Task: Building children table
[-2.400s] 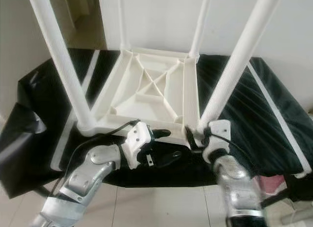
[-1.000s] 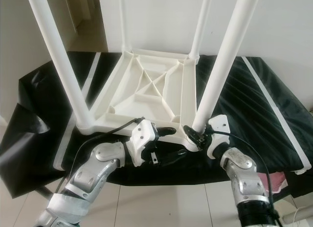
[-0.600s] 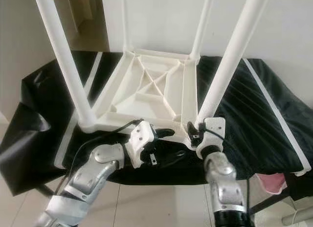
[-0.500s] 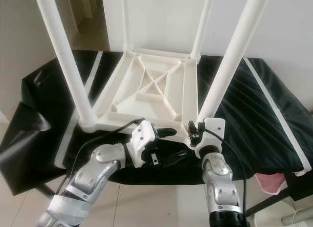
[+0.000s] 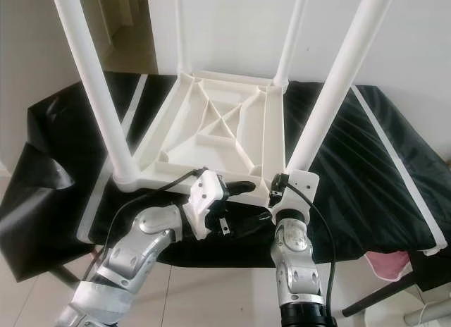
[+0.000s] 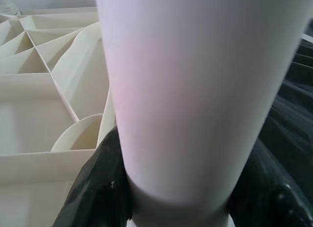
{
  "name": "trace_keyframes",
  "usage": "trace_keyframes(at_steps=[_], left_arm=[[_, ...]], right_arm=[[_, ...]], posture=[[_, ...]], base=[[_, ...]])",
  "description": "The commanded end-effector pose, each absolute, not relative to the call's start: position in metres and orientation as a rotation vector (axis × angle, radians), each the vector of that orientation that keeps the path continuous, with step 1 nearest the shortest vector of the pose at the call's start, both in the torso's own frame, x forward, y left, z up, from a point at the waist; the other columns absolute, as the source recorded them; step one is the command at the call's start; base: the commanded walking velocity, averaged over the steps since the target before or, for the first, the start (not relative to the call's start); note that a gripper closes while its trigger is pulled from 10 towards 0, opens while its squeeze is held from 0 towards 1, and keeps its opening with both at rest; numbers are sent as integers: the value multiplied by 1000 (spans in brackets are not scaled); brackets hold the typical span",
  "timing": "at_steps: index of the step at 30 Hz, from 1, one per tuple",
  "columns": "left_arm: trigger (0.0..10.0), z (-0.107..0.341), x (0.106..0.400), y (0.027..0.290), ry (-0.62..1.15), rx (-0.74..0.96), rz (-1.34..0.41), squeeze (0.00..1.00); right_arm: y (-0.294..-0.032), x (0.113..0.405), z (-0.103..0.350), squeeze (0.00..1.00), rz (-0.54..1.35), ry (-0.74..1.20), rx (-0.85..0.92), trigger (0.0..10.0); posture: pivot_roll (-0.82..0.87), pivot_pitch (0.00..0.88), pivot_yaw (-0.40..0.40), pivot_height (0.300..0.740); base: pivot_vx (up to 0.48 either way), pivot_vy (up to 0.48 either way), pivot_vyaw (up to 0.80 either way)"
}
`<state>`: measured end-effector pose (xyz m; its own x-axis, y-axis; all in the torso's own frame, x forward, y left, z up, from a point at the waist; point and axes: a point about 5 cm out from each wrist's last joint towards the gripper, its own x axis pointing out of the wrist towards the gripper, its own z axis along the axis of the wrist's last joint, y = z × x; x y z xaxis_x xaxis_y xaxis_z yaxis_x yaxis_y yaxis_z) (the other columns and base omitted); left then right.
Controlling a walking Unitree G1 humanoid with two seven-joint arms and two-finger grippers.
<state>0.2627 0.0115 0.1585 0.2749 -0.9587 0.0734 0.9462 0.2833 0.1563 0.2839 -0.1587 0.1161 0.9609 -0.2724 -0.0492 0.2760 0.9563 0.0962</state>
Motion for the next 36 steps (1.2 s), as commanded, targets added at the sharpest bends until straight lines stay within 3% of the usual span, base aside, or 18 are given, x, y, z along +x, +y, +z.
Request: trace_keyframes(at_steps=[1,7,8,9,19,20,22,25,30,36], left_arm=[[10000,163,266,12,-188,88,-1230,0],[10000,162,266,13,-186,88,-1231,0],[10000,162,266,13,-185,89,-1232,0],[10000,162,266,13,-184,90,-1232,0],[10000,160,264,13,-180,91,-1234,0],[10000,160,264,13,-179,92,-1235,0],[10000,160,264,14,-179,93,-1236,0],[10000,161,265,15,-176,97,-1233,0],[10000,160,264,16,-171,102,-1241,0],[10000,162,264,17,-174,102,-1236,0]], right_arm=[[-158,278,99,0,-340,121,144,10000],[-160,277,101,0,-345,116,133,10000],[-161,277,102,941,-328,112,130,10000],[-163,277,103,1000,-309,104,128,10000],[-179,269,114,1000,-121,17,101,10000],[-185,267,113,0,-72,10,82,10000],[-189,266,113,0,-41,6,68,10000],[-205,265,119,0,180,-2,-37,10000],[-213,271,133,0,382,5,-105,10000],[-215,279,135,0,504,47,-146,10000]], posture=[[-60,0,-39,740],[-64,0,-38,740],[-65,0,-37,740],[-65,0,-37,740],[-61,0,-41,740],[-60,0,-40,740],[-59,0,-40,740],[-60,0,-37,740],[-64,0,-30,740],[-51,1,-28,740]], base=[[0,0,0],[0,0,0],[0,0,0],[0,0,0],[0,0,0],[0,0,0],[0,0,0],[0,0,0],[0,0,0],[0,0,0]])
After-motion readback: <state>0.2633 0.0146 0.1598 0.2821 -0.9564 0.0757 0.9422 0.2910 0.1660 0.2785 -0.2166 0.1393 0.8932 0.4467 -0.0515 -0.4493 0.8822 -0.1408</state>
